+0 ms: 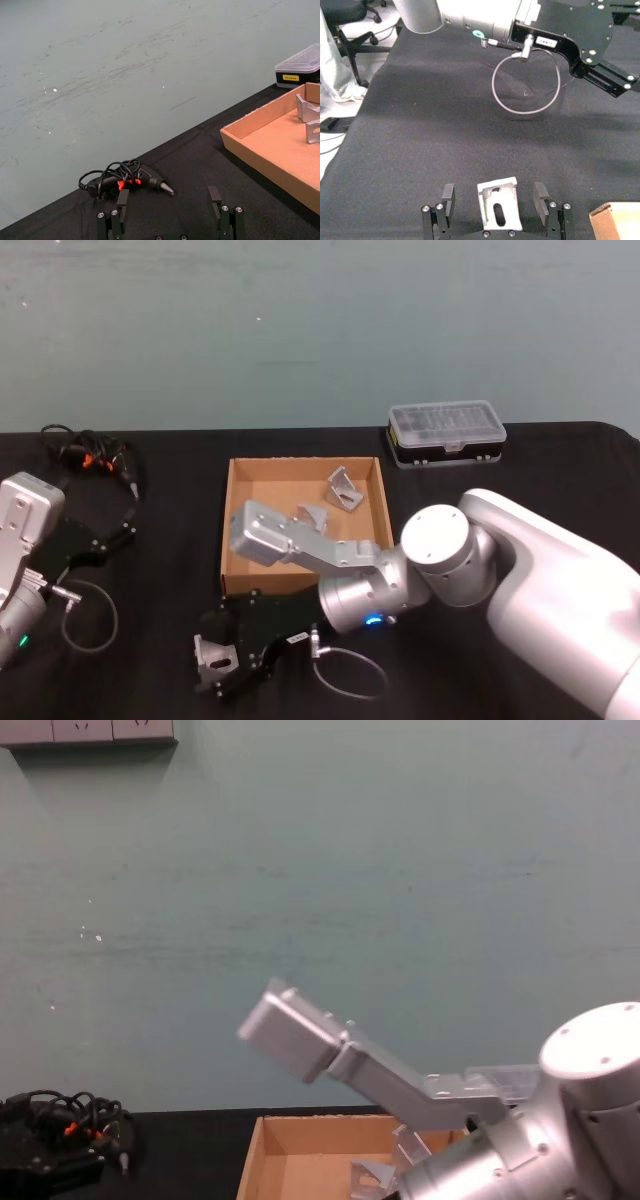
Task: Use one hand to pick up the angle iron from the table and place it into the box.
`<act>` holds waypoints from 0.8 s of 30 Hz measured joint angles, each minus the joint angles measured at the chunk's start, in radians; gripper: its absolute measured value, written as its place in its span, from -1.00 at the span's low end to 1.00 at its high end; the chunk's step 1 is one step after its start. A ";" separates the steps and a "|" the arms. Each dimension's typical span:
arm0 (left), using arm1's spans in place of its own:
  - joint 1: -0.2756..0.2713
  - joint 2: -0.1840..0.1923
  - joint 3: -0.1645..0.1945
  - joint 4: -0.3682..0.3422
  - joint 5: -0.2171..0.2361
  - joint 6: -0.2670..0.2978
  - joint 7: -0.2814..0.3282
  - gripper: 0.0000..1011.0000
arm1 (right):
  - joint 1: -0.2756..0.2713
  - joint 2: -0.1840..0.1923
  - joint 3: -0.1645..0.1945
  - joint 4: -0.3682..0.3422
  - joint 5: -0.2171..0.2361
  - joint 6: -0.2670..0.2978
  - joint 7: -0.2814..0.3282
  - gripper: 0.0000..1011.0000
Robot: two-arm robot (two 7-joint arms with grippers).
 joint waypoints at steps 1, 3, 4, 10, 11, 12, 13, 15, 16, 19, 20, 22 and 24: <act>0.000 0.000 0.000 0.000 0.000 0.000 0.000 0.98 | 0.004 -0.005 -0.004 0.007 -0.001 0.003 -0.001 0.98; 0.000 0.000 0.000 0.000 0.000 0.000 0.000 0.98 | 0.015 -0.019 -0.015 0.028 -0.003 0.011 -0.003 0.98; 0.000 0.000 0.000 0.000 0.000 0.000 0.000 0.98 | 0.018 -0.022 -0.017 0.034 -0.004 0.012 -0.004 0.98; 0.000 0.000 0.000 0.000 0.000 0.000 0.000 0.98 | 0.036 -0.051 -0.035 0.080 -0.004 0.022 -0.005 0.98; 0.000 0.000 0.000 0.000 0.000 0.000 0.000 0.98 | 0.038 -0.056 -0.038 0.086 -0.005 0.023 -0.005 0.98; 0.000 0.000 0.000 0.000 0.000 0.000 0.000 0.98 | 0.039 -0.058 -0.040 0.089 -0.005 0.023 -0.005 0.98; 0.000 0.000 0.000 0.000 0.000 0.000 0.000 0.98 | 0.040 -0.060 -0.041 0.092 -0.005 0.023 -0.005 0.98; 0.000 0.000 0.000 0.000 0.000 0.000 0.000 0.98 | 0.040 -0.060 -0.041 0.092 -0.005 0.023 -0.004 0.98; 0.000 0.000 0.000 0.000 0.000 0.000 0.000 0.98 | 0.040 -0.060 -0.041 0.092 -0.005 0.023 -0.004 0.98; 0.000 0.000 0.000 0.000 0.000 0.000 0.000 0.98 | 0.040 -0.059 -0.040 0.091 -0.005 0.023 -0.004 0.98; 0.000 0.000 0.000 0.000 0.000 0.000 0.000 0.98 | 0.040 -0.059 -0.040 0.090 -0.005 0.023 -0.004 0.95; 0.000 0.000 0.000 0.000 0.000 0.000 0.000 0.98 | 0.040 -0.058 -0.040 0.089 -0.005 0.023 -0.005 0.91; 0.000 0.000 0.000 0.000 0.000 0.000 0.000 0.98 | 0.040 -0.058 -0.039 0.089 -0.005 0.023 -0.005 0.80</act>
